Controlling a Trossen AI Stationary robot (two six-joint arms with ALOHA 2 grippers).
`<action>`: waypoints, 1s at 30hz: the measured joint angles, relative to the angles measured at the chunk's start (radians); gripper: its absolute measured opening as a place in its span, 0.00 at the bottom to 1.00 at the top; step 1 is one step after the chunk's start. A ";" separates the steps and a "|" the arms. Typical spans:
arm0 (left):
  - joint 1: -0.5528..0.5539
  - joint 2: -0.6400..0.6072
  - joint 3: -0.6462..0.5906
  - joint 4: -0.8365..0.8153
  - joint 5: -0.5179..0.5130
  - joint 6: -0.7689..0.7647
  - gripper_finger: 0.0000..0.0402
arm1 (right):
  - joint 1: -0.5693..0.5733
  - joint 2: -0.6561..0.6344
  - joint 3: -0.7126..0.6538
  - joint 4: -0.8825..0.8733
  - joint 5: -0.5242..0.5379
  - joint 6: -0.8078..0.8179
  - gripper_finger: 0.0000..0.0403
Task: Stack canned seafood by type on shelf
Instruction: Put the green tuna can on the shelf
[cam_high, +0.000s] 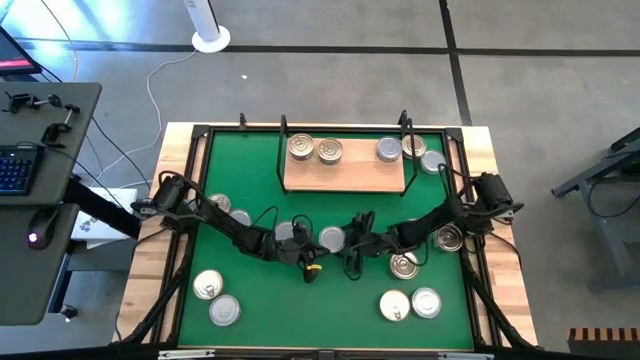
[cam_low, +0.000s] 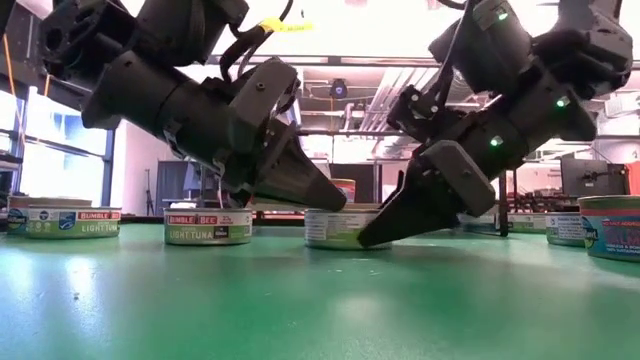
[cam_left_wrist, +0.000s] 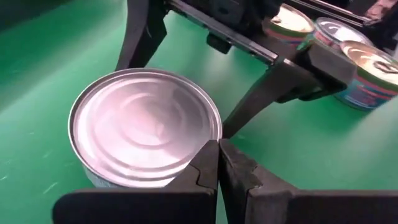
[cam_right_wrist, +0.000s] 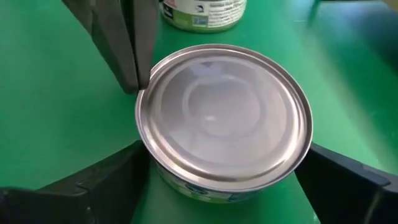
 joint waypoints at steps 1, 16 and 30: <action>-0.006 -0.011 0.000 -0.001 0.007 0.001 0.00 | 0.009 -0.006 0.002 -0.021 0.010 0.019 0.92; -0.113 -0.234 0.000 -0.374 -0.078 -0.128 0.00 | 0.200 -0.014 0.044 -0.130 0.165 0.118 0.82; -0.125 -0.128 0.003 -0.336 -0.007 -0.203 0.00 | 0.153 0.044 0.161 -0.105 -0.021 -0.072 0.82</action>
